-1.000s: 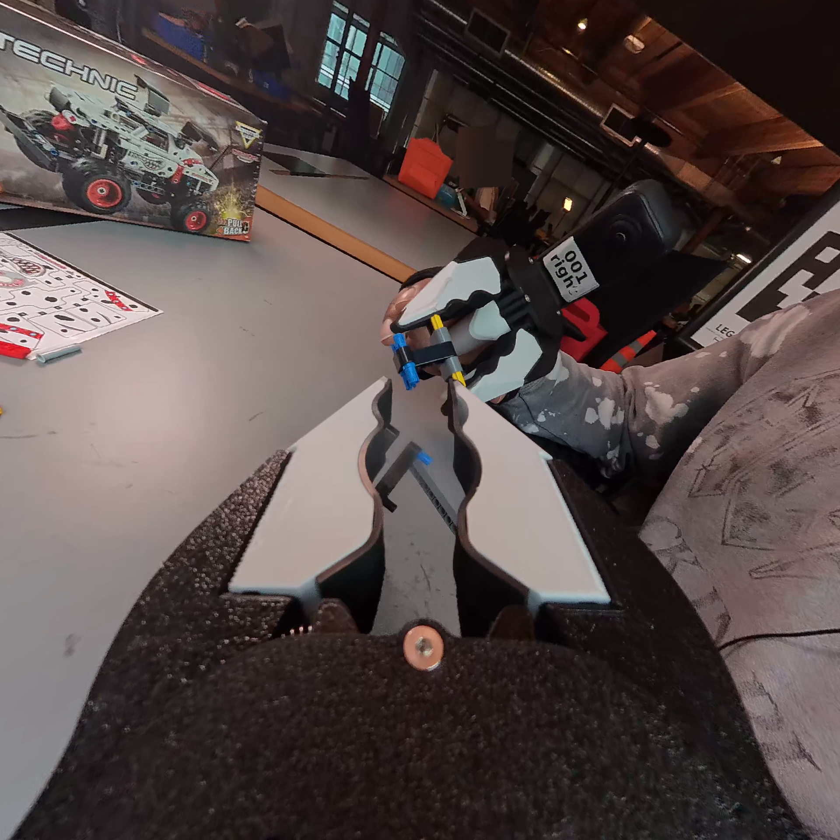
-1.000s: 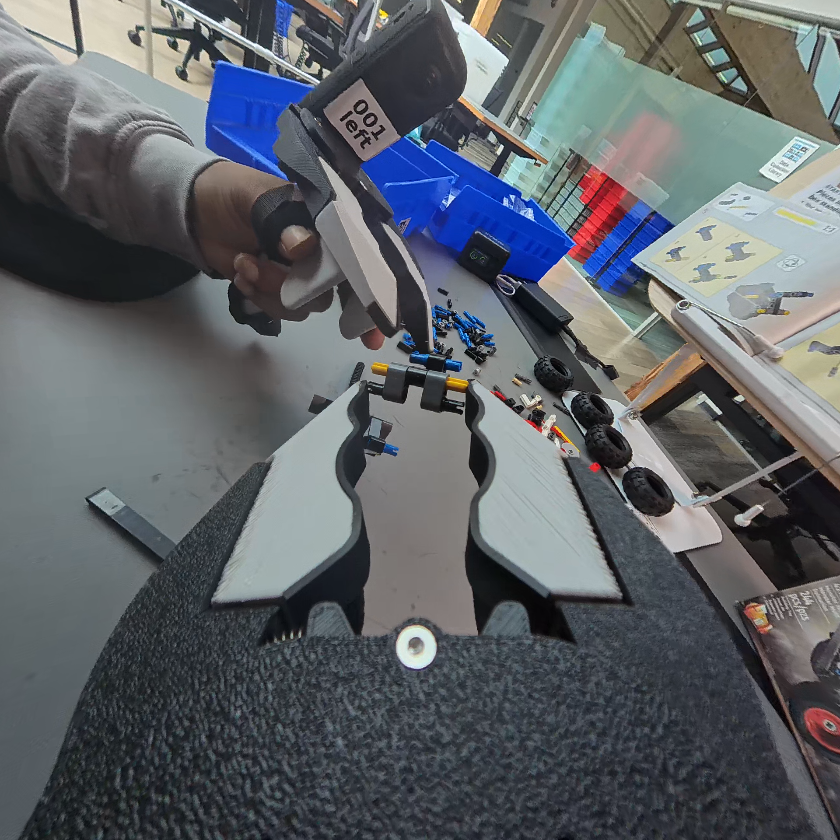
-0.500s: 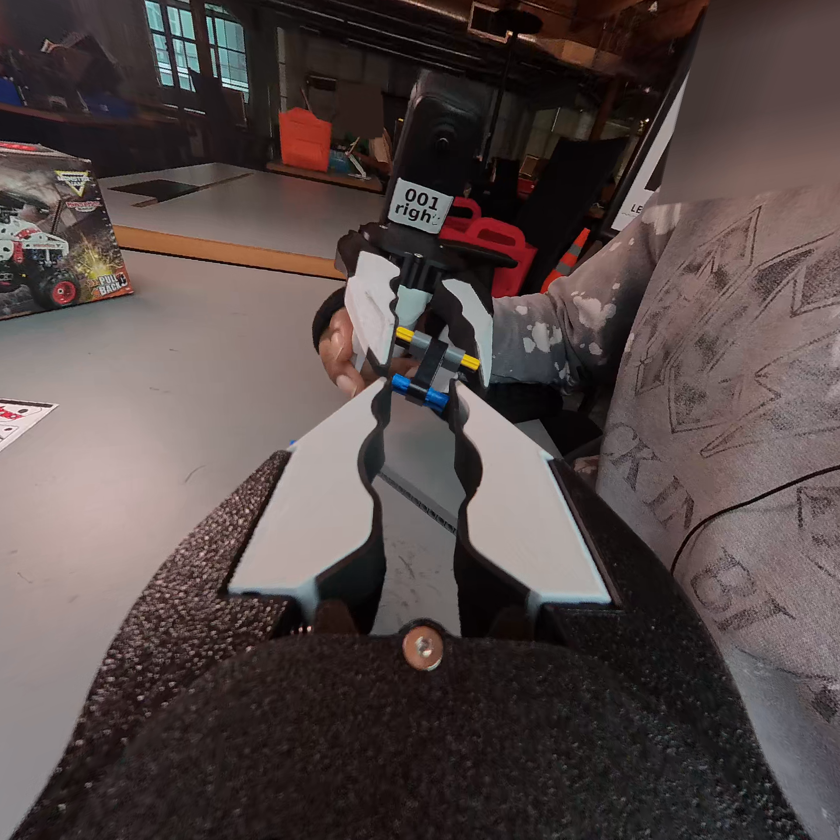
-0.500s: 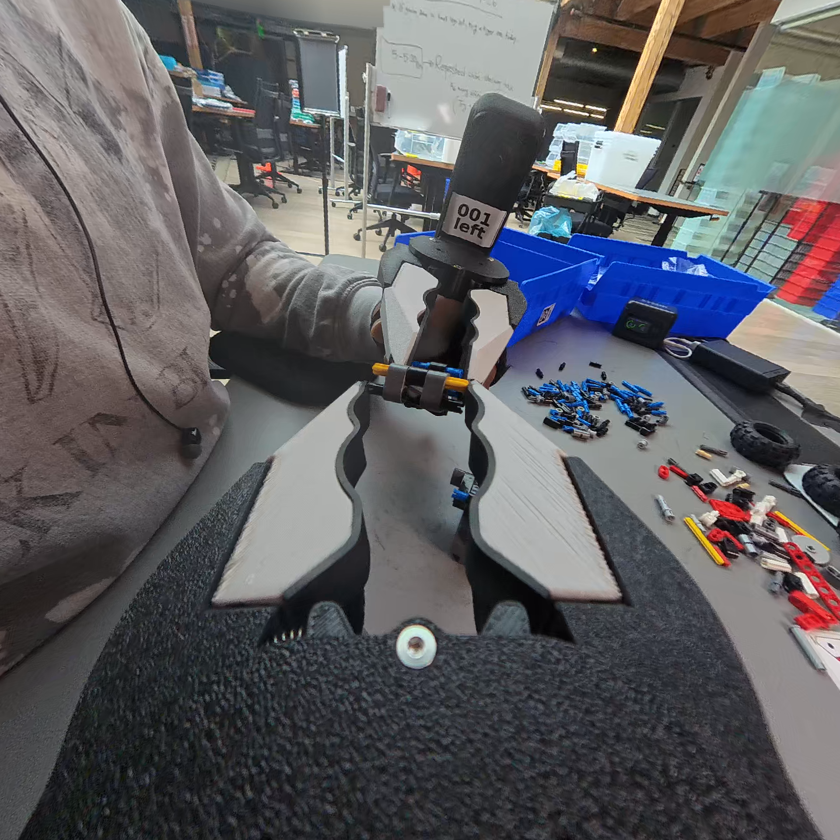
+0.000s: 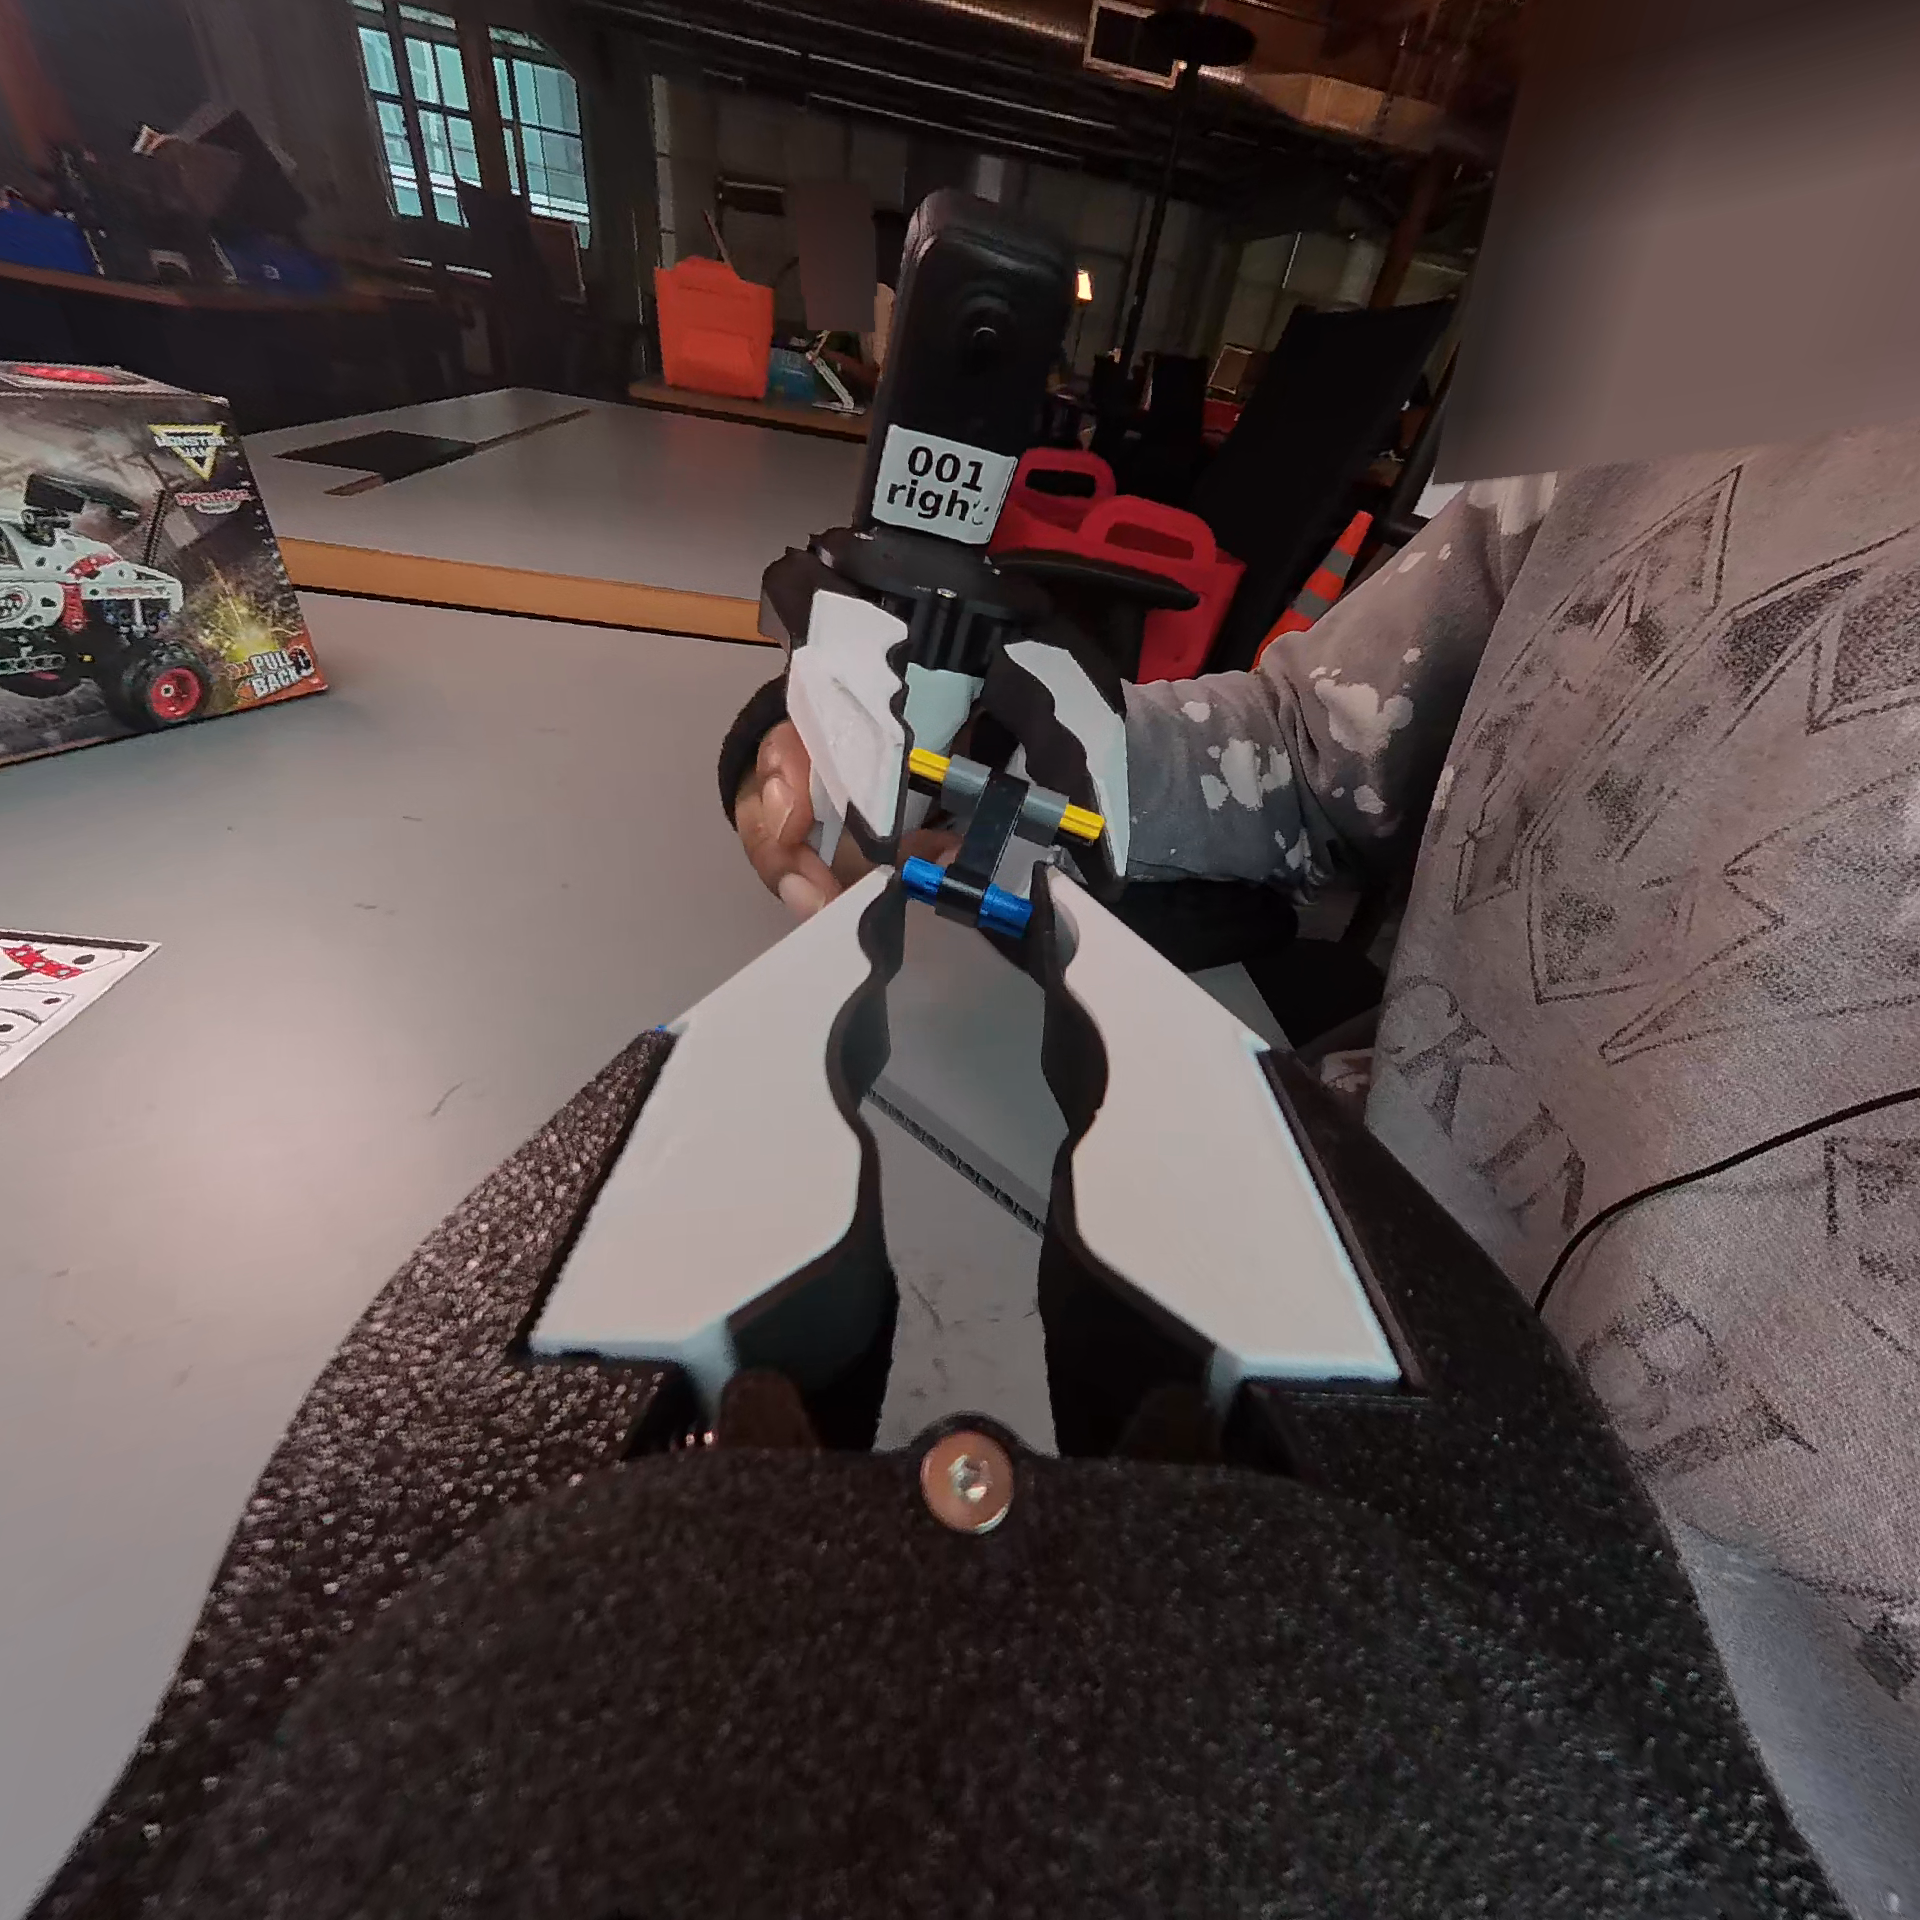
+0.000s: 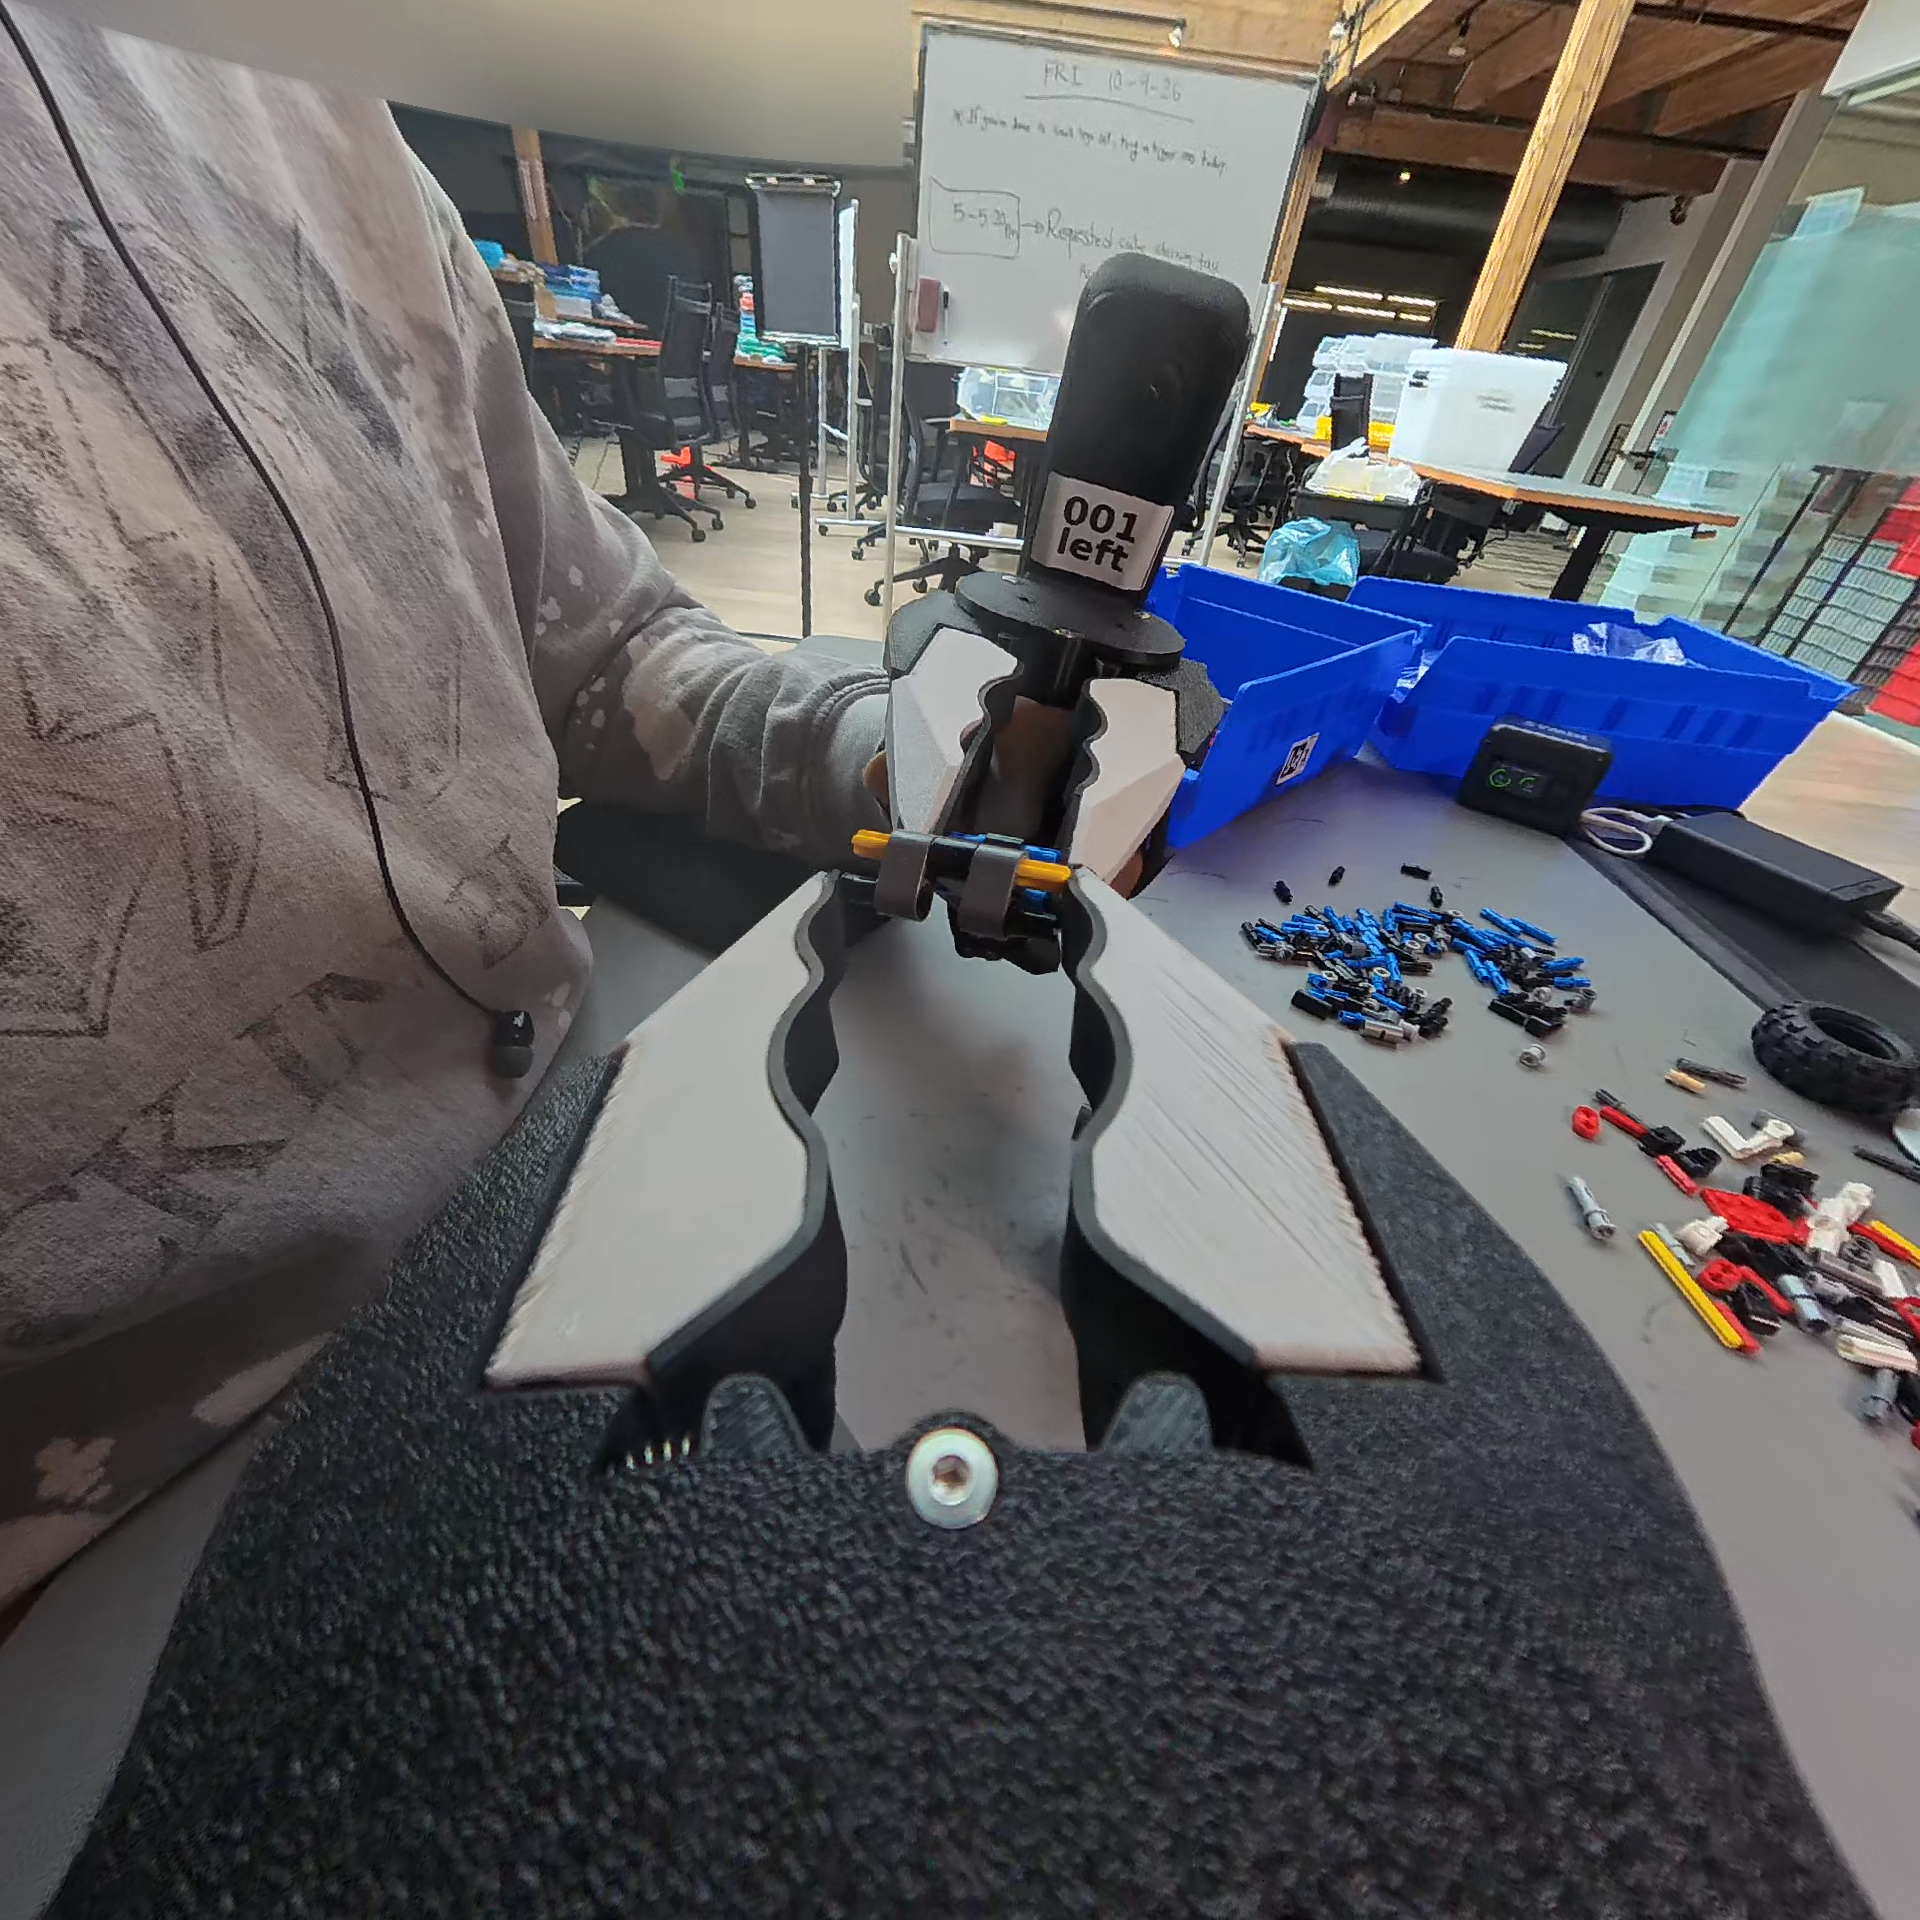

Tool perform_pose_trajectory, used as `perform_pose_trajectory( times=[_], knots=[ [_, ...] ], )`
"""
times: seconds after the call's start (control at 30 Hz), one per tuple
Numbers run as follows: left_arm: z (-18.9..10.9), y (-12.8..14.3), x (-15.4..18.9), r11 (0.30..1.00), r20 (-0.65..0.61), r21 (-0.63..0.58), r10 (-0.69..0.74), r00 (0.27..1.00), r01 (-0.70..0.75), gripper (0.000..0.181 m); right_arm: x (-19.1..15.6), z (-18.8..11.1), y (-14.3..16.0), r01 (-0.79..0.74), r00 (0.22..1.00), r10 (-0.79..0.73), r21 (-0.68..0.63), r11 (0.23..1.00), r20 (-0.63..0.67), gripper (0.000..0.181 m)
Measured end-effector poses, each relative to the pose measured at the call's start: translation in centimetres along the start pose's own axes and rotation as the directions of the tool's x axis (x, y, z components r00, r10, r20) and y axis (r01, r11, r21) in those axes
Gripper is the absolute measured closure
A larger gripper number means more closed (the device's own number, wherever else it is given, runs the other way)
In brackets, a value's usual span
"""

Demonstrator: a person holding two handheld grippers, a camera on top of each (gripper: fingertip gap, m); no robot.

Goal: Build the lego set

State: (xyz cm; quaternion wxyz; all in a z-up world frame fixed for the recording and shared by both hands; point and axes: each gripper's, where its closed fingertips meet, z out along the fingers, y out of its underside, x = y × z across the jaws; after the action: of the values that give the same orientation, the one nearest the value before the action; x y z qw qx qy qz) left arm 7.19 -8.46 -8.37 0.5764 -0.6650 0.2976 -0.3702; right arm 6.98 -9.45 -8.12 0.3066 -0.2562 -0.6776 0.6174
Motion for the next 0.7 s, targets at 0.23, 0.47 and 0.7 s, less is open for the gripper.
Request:
perform_pose_trajectory(
  times=[0.23, 0.47, 0.7],
  knots=[
    [-0.6, 1.4, -1.4, 0.994, 0.094, -0.103, 0.038, 0.995, -0.028, 0.146, 0.7, -0.6, 1.5, 0.044, 0.998, -0.048, -0.107, 0.993, -0.036, 0.139],
    [-1.4, 5.1, -5.0, 0.962, 0.212, -0.271, 0.025, 0.977, 0.035, 0.131, 2.0, -3.3, 3.5, -0.066, 0.997, 0.056, -0.184, 0.981, -0.054, 0.14],
    [-0.6, 6.8, -5.5, 0.933, 0.208, -0.359, 0.079, 0.975, 0.001, 0.15, 2.6, -3.0, 5.9, -0.143, 0.989, 0.133, -0.237, 0.961, -0.058, 0.139]
  ],
)
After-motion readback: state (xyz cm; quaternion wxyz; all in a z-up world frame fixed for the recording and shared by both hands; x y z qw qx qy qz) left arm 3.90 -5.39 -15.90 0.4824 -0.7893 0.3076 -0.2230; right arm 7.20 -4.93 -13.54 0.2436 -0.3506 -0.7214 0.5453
